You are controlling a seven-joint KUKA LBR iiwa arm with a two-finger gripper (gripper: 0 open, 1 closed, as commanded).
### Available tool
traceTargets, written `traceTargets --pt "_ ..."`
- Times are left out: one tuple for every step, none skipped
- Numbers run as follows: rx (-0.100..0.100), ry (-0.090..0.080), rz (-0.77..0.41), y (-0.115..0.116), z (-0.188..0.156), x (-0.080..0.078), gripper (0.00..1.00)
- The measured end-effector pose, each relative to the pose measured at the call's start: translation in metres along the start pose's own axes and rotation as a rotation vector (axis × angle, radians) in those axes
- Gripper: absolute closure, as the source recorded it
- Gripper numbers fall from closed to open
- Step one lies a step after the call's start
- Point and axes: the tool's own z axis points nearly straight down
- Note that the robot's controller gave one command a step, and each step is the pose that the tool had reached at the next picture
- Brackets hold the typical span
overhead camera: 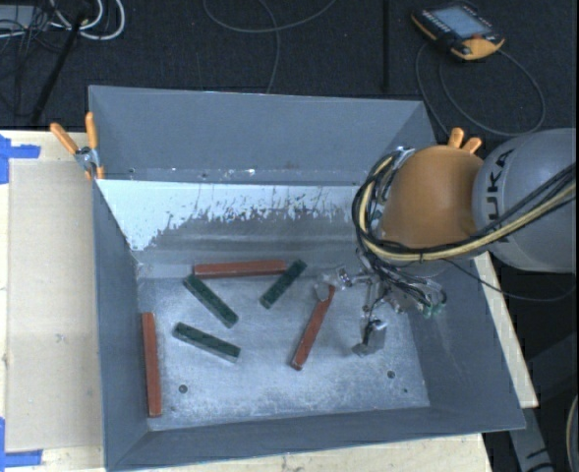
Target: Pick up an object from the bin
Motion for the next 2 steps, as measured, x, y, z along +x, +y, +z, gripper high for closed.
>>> traceTargets --pt "0.001 -0.002 -0.02 0.034 -0.017 0.0 0.0" --pt "0.004 -0.004 -0.107 0.038 0.021 0.002 0.0"
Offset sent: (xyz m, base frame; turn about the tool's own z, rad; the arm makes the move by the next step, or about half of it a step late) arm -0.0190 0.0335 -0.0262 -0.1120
